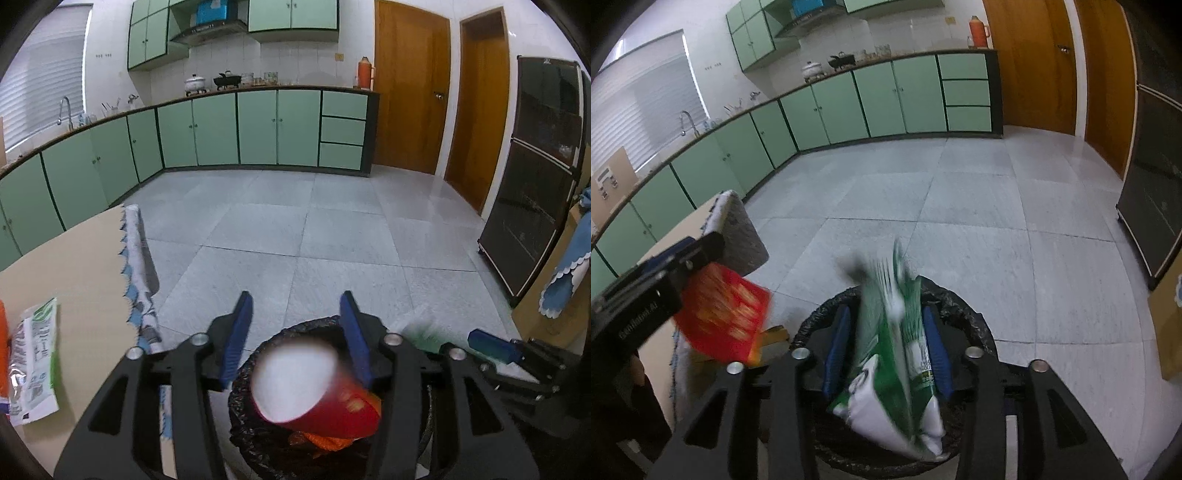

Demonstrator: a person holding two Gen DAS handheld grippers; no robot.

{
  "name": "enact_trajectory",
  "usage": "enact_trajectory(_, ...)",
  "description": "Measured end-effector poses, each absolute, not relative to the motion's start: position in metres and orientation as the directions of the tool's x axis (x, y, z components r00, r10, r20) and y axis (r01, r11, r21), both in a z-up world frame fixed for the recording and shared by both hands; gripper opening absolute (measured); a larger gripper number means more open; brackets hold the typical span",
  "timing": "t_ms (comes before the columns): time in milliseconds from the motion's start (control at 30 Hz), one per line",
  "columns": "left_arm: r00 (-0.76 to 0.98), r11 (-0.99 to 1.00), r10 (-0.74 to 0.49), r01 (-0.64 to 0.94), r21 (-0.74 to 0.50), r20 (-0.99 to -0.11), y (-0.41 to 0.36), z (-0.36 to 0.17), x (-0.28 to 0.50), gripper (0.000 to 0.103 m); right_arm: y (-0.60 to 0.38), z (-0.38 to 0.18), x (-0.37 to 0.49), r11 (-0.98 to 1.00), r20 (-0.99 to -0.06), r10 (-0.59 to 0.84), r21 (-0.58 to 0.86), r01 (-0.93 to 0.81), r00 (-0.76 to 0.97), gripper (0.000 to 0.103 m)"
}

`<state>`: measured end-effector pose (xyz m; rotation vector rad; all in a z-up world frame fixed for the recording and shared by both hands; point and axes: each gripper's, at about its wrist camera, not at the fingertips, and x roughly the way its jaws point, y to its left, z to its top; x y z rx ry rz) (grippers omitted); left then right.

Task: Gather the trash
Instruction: 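Open both grippers over the bin, dropping the red cup and carton, then move both grippers back to the table toward the clear bag and orange net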

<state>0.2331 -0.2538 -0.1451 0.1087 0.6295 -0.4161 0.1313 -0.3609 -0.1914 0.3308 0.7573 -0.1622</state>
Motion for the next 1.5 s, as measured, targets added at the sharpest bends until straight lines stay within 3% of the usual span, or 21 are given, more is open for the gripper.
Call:
enact_trajectory(133, 0.73, 0.912, -0.355, 0.406, -0.047, -0.584, -0.254, -0.14, 0.239, 0.064, -0.366, -0.196, 0.13, 0.933, -0.703, -0.037, 0.231, 0.277, 0.71, 0.058)
enact_trajectory(333, 0.74, 0.916, -0.359, 0.397, -0.062, -0.569, -0.246, -0.133, 0.238, 0.071, -0.365, -0.191, 0.124, 0.93, -0.69, -0.061, 0.224, 0.293, 0.721, 0.077)
enact_trajectory(533, 0.784, 0.937, -0.327, 0.341, -0.075, -0.527, -0.203, -0.117, 0.223, 0.078, -0.35, -0.172, 0.12, 0.936, -0.657, -0.056, 0.228, 0.269, 0.751, 0.09)
enact_trajectory(1033, 0.886, 0.999, 0.015, 0.001, 0.033, -0.464, -0.021, -0.098, 0.174, 0.081, -0.218, -0.128, 0.141, 0.977, -0.544, 0.146, 0.211, -0.033, 0.826, 0.092)
enact_trajectory(1500, 0.848, 0.975, 0.218, -0.206, 0.078, -0.483, 0.078, -0.101, 0.155, 0.081, -0.088, -0.131, 0.197, 0.95, -0.584, 0.311, 0.173, -0.259, 0.75, 0.088)
